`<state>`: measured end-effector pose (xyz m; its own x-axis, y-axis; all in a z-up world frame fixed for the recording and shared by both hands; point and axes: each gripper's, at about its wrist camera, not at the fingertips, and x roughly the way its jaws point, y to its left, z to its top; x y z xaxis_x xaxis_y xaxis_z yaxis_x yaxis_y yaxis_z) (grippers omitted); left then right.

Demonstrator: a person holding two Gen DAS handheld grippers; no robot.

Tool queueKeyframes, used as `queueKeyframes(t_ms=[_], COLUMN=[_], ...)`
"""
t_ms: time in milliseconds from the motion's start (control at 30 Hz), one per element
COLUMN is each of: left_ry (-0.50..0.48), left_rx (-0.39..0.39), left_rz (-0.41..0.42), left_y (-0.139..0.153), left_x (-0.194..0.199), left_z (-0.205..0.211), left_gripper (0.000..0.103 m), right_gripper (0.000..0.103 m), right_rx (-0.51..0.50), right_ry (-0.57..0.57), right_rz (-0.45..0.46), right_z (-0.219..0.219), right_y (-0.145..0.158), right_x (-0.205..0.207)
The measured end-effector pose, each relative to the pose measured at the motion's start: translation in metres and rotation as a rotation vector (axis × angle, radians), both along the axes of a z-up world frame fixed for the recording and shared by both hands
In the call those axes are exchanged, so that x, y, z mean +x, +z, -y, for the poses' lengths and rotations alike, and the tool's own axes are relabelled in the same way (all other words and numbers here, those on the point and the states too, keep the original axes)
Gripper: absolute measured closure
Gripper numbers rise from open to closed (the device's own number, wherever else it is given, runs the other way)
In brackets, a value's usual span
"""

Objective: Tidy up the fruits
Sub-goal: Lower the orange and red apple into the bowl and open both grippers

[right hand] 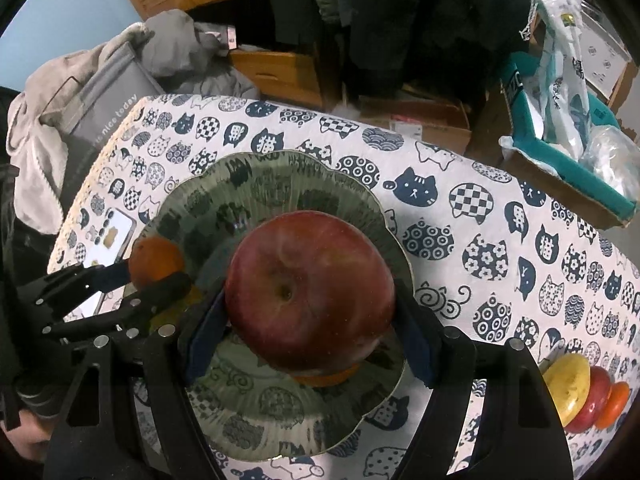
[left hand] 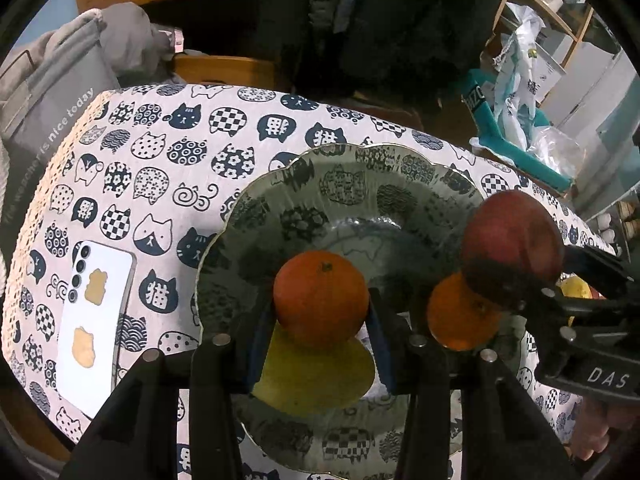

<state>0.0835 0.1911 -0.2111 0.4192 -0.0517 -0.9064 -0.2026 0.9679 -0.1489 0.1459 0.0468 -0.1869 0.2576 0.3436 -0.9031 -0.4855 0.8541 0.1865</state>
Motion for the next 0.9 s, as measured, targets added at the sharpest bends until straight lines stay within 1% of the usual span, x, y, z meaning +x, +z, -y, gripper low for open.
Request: queueKeyframes(t_ms=[133, 267, 300, 367, 533, 600, 767, 833, 900], left_ry=[-0.019, -0.014, -0.01, 0.001, 0.026, 0.039, 0.06, 0.065, 0.069], left_rx=[0.017, 0.031, 0.028, 0.033, 0.045, 0.053, 0.061, 0.076, 0.074], left_rz=[-0.007, -0.013, -0.012, -0.007, -0.002, -0.003, 0.0, -0.002, 0.002], left_y=[-0.004, -0.004, -0.004, -0.002, 0.001, 0.001, 0.003, 0.004, 0.007], left_x=[0.001, 0.001, 0.001, 0.0, -0.003, -0.004, -0.007, -0.009, -0.01], left_z=[0.005, 0.005, 0.004, 0.001, -0.004, -0.007, -0.012, -0.014, -0.015], left_gripper=[0.057, 0.057, 0.054, 0.038, 0.033, 0.028, 0.027, 0.027, 0.027], right_gripper=[0.025, 0.025, 0.025, 0.025, 0.025, 0.025, 0.025, 0.025, 0.023], right_rx=[-0.003, -0.008, -0.005, -0.005, -0.017, -0.019, -0.028, -0.017, -0.009], right_ry=[0.004, 0.001, 0.001, 0.001, 0.008, 0.011, 0.009, 0.009, 0.005], right_rz=[-0.003, -0.007, -0.01, -0.018, -0.04, -0.05, -0.047, -0.03, -0.014], right_z=[-0.002, -0.004, -0.004, -0.005, -0.009, -0.011, -0.014, -0.014, -0.013], right_y=[-0.001, -0.004, -0.004, -0.006, -0.01, -0.012, -0.015, -0.013, -0.009], right_x=[0.002, 0.005, 0.006, 0.008, 0.012, 0.014, 0.015, 0.014, 0.014])
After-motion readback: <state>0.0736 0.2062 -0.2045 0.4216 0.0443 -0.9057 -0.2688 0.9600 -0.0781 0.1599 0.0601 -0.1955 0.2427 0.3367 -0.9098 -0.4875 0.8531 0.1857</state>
